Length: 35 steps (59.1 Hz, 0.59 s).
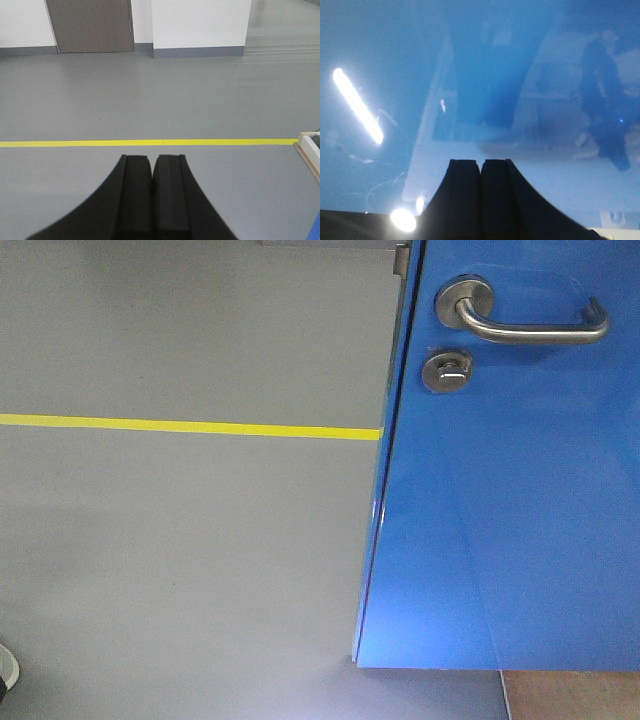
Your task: Move to blue door and open it
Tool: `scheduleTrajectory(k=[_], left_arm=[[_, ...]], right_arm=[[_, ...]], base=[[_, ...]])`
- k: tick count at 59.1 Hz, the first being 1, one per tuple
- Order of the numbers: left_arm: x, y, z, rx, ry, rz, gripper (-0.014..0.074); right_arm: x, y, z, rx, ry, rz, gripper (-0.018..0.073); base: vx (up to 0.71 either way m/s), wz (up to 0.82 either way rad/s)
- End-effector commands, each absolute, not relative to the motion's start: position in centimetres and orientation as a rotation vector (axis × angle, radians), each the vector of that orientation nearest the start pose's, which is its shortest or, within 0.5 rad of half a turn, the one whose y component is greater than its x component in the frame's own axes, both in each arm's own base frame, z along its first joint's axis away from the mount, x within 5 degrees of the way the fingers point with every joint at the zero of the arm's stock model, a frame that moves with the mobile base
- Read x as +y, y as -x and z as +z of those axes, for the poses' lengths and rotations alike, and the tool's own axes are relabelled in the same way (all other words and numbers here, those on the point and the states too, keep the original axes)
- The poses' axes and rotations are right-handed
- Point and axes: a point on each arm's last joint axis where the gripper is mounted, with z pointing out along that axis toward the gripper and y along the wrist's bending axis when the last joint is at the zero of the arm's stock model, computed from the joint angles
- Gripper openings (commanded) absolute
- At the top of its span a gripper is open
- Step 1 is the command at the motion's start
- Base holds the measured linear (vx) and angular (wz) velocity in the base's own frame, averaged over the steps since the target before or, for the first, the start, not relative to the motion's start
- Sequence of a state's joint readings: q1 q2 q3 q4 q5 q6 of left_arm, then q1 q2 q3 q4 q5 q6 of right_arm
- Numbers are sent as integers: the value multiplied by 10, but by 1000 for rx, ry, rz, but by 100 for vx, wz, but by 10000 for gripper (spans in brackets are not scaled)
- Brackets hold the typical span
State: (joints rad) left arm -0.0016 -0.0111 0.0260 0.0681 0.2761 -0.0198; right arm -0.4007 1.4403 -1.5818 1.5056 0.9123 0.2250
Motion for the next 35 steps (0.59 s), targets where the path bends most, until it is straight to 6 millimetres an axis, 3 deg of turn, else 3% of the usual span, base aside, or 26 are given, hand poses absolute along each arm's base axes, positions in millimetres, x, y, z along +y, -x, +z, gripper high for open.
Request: scheduleTrajectory(k=[1,35], left_arm=[[1,-54,197,1650,-29,33,73],[1,-54,197,1650,-29,33,73]], right_arm=[[-44,-287,516,1418,-811,1676,12],[-44,-287,516,1418,-811,1676,12]], base=[[0,0],[0,0]])
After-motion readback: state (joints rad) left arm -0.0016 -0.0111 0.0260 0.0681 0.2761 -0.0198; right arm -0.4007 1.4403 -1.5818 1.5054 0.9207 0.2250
